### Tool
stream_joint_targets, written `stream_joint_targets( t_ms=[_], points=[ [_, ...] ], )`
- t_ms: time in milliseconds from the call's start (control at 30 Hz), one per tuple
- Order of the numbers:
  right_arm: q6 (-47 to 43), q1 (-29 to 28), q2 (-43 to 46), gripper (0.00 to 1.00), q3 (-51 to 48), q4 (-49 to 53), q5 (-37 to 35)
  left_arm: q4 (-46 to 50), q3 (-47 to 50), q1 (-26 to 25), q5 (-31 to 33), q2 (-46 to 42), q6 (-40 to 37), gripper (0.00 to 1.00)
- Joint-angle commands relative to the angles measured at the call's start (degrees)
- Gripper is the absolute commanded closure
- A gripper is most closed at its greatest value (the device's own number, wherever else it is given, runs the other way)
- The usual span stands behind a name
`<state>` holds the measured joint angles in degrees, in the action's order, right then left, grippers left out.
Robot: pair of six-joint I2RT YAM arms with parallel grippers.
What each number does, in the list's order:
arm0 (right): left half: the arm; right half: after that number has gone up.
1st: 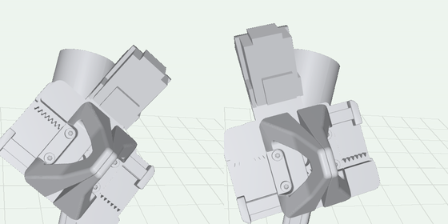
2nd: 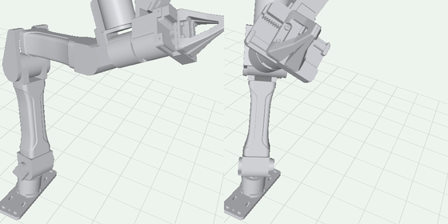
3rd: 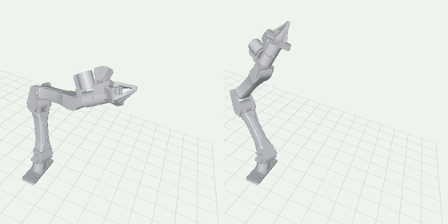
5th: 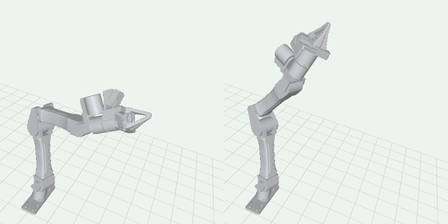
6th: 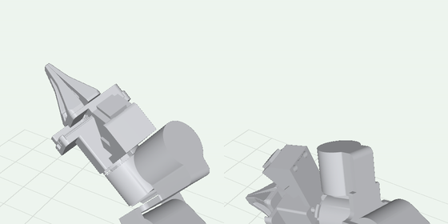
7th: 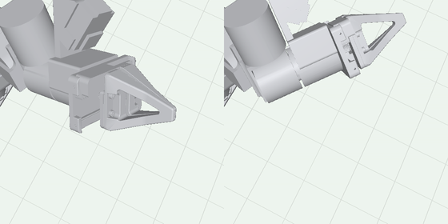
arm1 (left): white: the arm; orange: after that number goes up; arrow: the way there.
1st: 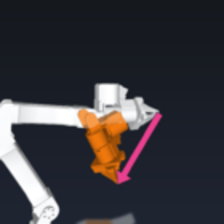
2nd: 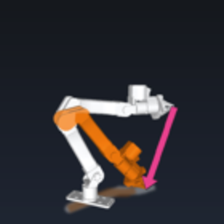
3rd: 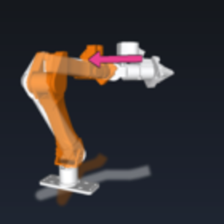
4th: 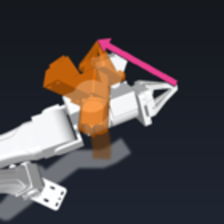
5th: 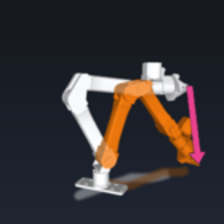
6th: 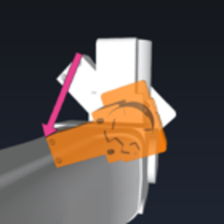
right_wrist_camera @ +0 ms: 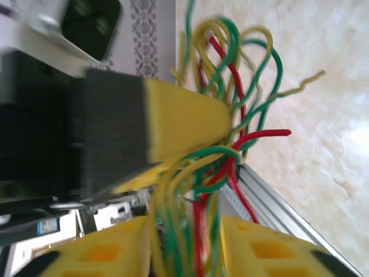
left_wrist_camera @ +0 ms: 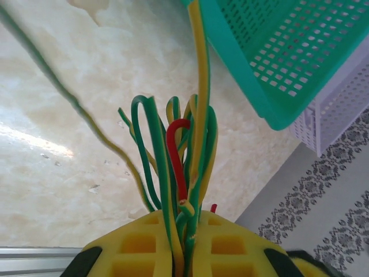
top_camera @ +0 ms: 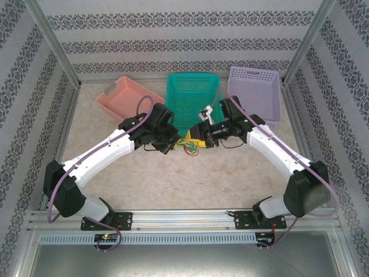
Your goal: Untangle the cables
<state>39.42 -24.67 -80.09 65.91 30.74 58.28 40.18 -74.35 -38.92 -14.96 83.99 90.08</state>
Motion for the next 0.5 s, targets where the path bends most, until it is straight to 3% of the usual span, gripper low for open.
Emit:
stream_joint_targets(
  t_ms=[0, 100, 200, 267, 367, 467],
  points=[
    [-12.89, -0.90, 10.69, 0.41, 0.02, 5.55, -15.97, 0.63, 1.43, 0.92, -0.29, -0.55, 0.67, 1.00],
    [-26.74, -7.80, 23.33, 0.34, -9.50, -1.16, -36.31, 3.45, -0.44, 1.72, -1.45, 0.47, -0.63, 1.00],
    [-50.17, -24.30, 36.19, 0.26, -23.00, -13.90, -61.28, 4.68, -1.62, 2.26, -2.50, 1.00, -0.79, 1.00],
    [-68.38, -34.18, 40.44, 0.17, -31.68, -24.84, -72.93, 4.97, -2.26, 2.43, -3.17, 1.53, -0.77, 1.00],
    [-75.66, -38.70, 35.70, 0.16, -29.48, -25.34, -83.86, 6.49, -3.75, 2.44, -3.92, 2.57, -1.69, 1.00],
    [-82.22, -41.09, 31.76, 0.06, -28.19, -26.03, -85.67, 6.95, -3.93, 2.44, -3.88, 2.83, -1.67, 1.00]
  ],
)
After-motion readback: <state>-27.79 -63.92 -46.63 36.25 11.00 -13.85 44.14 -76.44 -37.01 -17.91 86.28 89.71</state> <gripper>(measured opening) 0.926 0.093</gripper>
